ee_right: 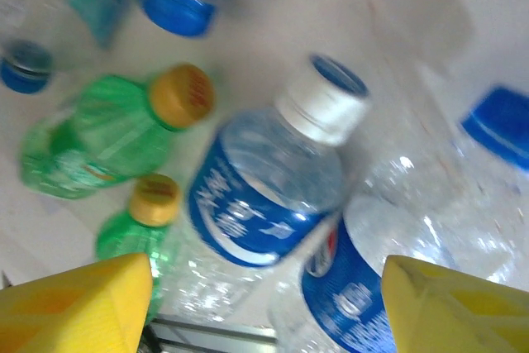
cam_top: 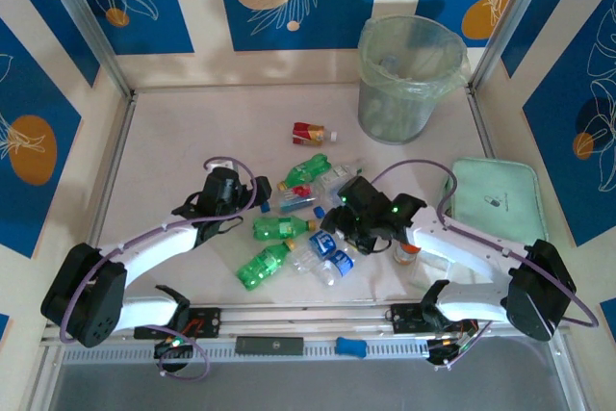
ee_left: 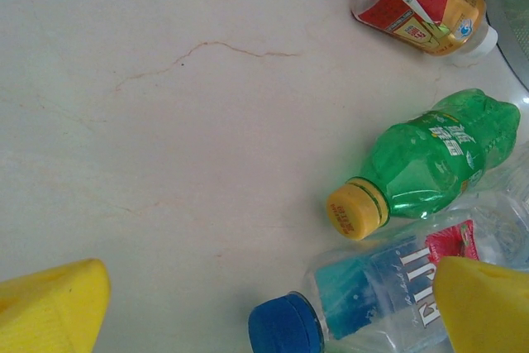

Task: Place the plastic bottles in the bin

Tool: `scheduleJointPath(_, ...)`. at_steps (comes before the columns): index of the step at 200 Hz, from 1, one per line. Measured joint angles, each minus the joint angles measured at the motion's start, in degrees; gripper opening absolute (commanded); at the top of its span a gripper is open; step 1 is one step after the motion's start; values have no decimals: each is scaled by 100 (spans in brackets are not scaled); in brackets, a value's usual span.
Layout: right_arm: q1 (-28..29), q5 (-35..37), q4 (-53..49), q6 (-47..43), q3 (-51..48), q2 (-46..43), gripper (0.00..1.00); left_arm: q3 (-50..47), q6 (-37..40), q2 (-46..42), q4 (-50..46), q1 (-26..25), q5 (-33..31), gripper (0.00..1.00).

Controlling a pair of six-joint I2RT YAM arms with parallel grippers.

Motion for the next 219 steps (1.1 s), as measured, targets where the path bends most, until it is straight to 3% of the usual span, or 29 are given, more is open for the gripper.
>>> scheduleJointPath(106, 122, -44, -579, 1257, -673, -417, 71, 0, 37, 4, -4, 85, -15, 100)
scheduleJointPath(219, -70, -243, 363, 1241, -907, 197, 71, 0, 37, 48, -7, 96, -15, 100)
